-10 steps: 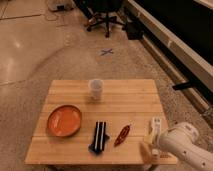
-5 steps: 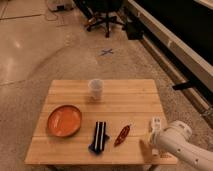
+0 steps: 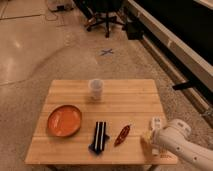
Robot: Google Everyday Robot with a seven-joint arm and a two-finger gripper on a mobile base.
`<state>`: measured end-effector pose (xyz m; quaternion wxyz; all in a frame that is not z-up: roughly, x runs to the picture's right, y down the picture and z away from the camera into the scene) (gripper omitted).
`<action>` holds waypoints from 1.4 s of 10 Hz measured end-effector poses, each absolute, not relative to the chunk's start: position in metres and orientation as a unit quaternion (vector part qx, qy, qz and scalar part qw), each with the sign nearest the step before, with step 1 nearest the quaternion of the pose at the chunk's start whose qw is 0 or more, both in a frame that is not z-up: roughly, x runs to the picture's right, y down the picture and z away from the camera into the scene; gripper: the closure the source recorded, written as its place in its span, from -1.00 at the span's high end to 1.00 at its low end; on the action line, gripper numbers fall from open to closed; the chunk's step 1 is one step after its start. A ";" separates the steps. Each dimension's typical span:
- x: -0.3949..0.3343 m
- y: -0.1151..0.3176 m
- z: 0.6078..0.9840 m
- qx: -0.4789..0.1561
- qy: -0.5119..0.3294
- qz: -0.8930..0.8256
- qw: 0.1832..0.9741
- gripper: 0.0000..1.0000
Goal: Stand the bottle upright
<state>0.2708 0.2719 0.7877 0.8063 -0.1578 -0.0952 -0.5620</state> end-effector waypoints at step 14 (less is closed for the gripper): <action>0.247 0.242 0.708 -0.238 -0.236 -0.526 0.782 -1.00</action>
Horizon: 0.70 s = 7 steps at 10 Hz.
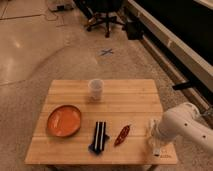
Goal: Stand the bottle upright
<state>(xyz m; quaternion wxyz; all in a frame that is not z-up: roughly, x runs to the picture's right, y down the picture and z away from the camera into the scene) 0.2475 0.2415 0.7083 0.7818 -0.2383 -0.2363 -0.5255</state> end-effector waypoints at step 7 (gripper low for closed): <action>0.272 0.226 0.685 -0.342 -0.205 -0.408 0.821 -1.00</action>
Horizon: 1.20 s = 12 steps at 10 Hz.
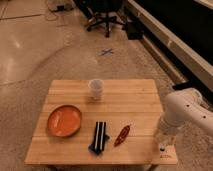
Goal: Stand the bottle upright
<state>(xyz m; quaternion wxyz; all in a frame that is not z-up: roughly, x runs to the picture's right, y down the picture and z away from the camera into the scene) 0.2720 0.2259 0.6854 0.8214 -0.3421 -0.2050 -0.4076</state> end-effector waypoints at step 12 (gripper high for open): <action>0.275 0.213 0.654 -0.352 -0.099 -0.184 0.913 -1.00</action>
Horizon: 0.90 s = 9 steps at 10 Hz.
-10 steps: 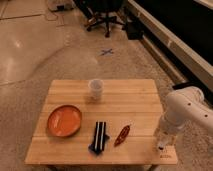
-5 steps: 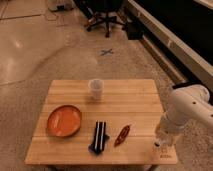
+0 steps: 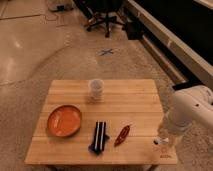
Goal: Stand the bottle upright
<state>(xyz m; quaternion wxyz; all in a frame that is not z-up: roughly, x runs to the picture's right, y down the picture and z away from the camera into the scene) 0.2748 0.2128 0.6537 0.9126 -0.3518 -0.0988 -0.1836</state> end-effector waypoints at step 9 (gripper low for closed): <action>0.265 0.218 0.654 -0.354 -0.113 -0.148 0.917 -1.00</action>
